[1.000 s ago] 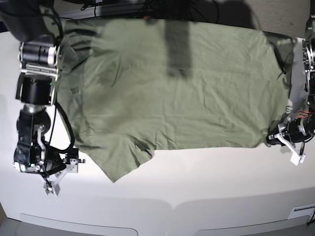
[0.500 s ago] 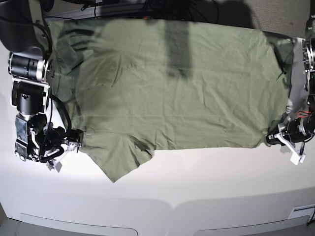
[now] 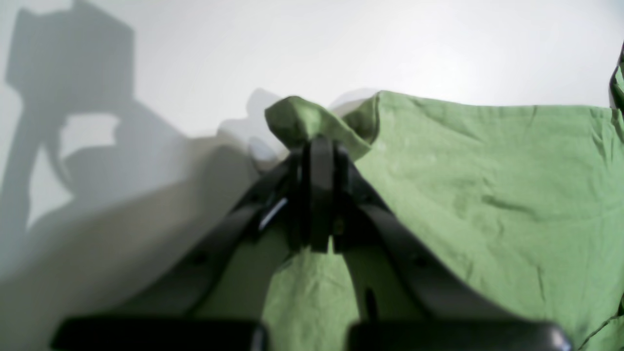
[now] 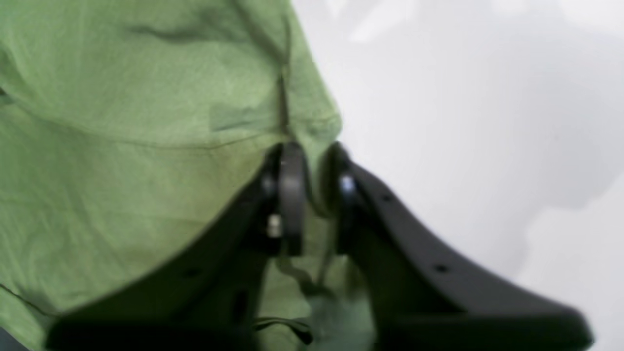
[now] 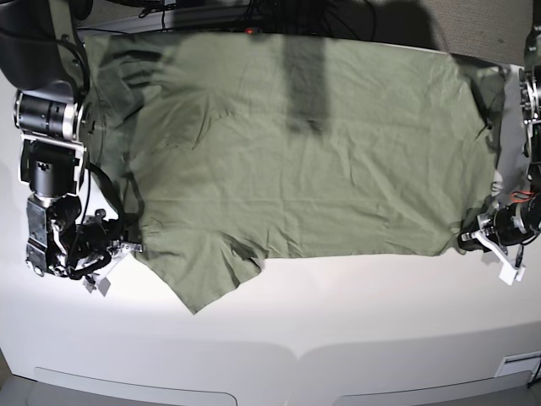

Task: Fold the T-shirt properly
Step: 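Grasp the folded shirt's ends with both grippers, then lift the folded shirt and drag it back across the table with both grippers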

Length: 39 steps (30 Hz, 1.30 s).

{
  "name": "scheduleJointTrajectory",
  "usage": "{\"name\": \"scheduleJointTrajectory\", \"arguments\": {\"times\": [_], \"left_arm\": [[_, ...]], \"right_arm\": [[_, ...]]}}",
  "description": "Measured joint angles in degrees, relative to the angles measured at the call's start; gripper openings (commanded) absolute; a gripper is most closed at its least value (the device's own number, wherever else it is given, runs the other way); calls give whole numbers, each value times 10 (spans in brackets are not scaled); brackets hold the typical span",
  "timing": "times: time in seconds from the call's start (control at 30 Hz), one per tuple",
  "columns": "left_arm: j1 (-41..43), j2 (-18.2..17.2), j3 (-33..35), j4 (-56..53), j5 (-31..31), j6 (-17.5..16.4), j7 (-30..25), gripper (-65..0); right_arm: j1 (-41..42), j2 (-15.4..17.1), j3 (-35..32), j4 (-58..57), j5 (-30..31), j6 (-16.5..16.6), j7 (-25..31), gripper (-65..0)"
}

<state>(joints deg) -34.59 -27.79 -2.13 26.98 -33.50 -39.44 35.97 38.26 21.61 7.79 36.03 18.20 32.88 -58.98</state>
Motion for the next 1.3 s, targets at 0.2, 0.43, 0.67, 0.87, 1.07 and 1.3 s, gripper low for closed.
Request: {"name": "scheduleJointTrajectory", "arguments": {"times": [0.2,0.43,0.67,0.87,1.07,1.3], "left_arm": [[0,0,0,0,0,0,-17,-650],[0,25,0,0,25,22,-25,-650],[-23,25,0,7,28,20,-28,-650],[-32,26,0,30,27,19,7,-650],[-25,10,1,61,-78,-2,93,-650],[-22,-9,2,71,-174,-2,187,-650]], "right_arm": [[2,0,0,0,-1,0,17,-650],[31,10,0,0,-30,16,41,-650],[43,35,0,17,15,49,38,-650],[41,66,-1,19,61,66,30,-650],[41,102,-1,52,132,66,-28,-650],[31,141,-2,101,235,67,-95,-650]]}}
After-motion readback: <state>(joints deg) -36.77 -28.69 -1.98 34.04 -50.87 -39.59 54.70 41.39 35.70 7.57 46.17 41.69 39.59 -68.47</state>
